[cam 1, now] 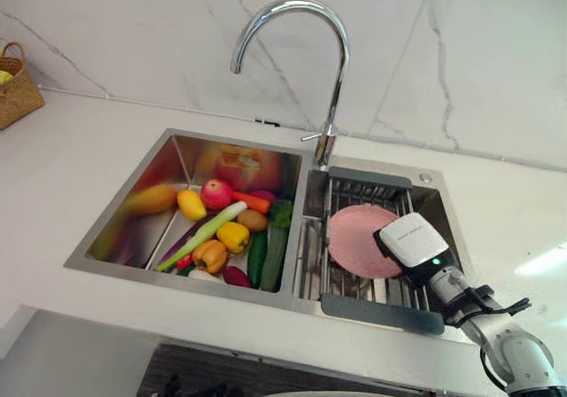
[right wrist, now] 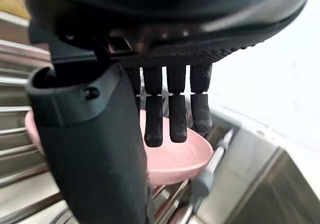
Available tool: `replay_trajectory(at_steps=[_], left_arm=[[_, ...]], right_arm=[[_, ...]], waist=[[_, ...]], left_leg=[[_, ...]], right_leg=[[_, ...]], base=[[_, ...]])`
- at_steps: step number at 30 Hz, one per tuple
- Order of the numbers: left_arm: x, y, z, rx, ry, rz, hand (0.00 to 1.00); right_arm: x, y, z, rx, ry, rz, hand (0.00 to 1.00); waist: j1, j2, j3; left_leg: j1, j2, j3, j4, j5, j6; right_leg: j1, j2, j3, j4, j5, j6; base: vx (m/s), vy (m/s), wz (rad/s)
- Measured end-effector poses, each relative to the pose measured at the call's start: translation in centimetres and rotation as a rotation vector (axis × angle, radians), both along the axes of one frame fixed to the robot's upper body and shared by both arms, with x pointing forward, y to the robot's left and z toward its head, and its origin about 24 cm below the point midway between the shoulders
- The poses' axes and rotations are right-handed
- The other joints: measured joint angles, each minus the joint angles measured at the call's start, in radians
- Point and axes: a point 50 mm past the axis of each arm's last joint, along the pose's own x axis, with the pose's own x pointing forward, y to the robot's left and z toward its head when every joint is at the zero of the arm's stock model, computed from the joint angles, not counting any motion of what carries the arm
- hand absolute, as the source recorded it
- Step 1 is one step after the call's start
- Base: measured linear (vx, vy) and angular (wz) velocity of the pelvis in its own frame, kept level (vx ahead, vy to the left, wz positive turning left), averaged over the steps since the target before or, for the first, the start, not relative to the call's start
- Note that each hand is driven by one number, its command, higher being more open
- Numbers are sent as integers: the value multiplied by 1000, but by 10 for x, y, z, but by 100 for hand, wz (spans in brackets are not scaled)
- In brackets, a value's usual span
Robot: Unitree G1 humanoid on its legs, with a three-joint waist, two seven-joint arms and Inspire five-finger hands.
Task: Walk over to the sink, pick up the cup, carry it to the dishwasher, place the cup inside the dishwasher, then close the dishwasher door
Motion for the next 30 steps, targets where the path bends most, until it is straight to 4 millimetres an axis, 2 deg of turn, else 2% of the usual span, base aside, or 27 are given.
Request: replay_trajectory(at_steps=[3,10,13,17,19,21,22,23,25,26,28,29,30], left_arm=[[0,-2,0,-1,-6,-1,100],[-3,-3,0,2,-7,2,100],[-6,-2,0,-1,-6,18,100],[-11,-3,0,2,-13,36,100],[-11,-4,0,3,-17,41,100],[-12,-6,0,0,-21,54,100],[-12,-8,0,-2,-24,69,100],[-13,-9,-1,-3,-24,74,100],[-16,-10,0,1,-22,82,100],[-17,-10,0,4,-23,87,100],[-20,-9,0,5,-26,124,100],[-22,-10,0,3,-25,132,100],[-24,-12,-1,-4,-23,153,100]], right_arm=[[1,-4,-2,17,-33,-26,0],[4,-5,2,90,-74,-61,0],[4,-8,4,166,-84,-86,0],[4,-19,11,363,-116,-154,0],[3,-26,16,502,-151,-205,0],[5,-40,30,747,-289,-296,0],[5,-55,43,946,-410,-362,0],[4,-64,49,1053,-489,-399,0],[-9,-105,68,1475,-843,-520,0],[-14,-115,70,1554,-927,-548,0],[-38,-146,71,1799,-1223,-629,0],[-42,-151,70,1857,-1278,-641,0],[-48,-157,65,1961,-1362,-666,100]], waist=[[0,13,-5],[-7,14,-4],[-15,14,-4],[-25,15,-3],[-28,18,-2],[-32,24,-3],[-32,28,-6],[-32,31,-8],[-26,35,-9],[-25,35,-10],[-25,38,-11],[-26,39,-11],[-32,41,-12]], left_leg=[[-1,3,-3,0,1,-1],[-2,5,-12,-1,9,-3],[-6,5,-22,-1,14,-4],[-10,6,-25,-1,17,-4],[-12,6,-24,-1,19,-4],[-11,5,-24,-1,20,-3],[-10,4,-25,-1,20,-3],[-10,3,-25,-1,20,-3],[-3,3,-24,-1,20,-3],[-1,3,-23,-1,20,-3],[1,5,-20,-1,19,-5],[2,6,-18,-1,18,-5],[6,8,-10,-1,17,-7]], right_leg=[[0,4,-1,-2,0,0],[2,5,-6,-2,2,-1],[2,6,-16,-2,2,-2],[2,7,-20,-8,8,-5],[3,8,-20,-17,14,-5],[5,8,-20,-19,17,-5],[7,7,-21,-19,18,-5],[8,6,-22,-21,18,-4],[20,7,-25,-29,22,-4],[21,7,-25,-30,22,-4],[25,10,-22,-33,22,-5],[25,11,-20,-34,23,-6],[26,13,-12,-34,23,-7]], base=[[0,0,0],[-20,-4,2],[-25,-9,9],[-9,-3,3],[0,0,0],[0,0,0],[0,0,0],[-13,11,4],[-1,4,2],[0,0,0],[-9,-3,-5],[-15,-5,-12],[-15,-5,-15]])
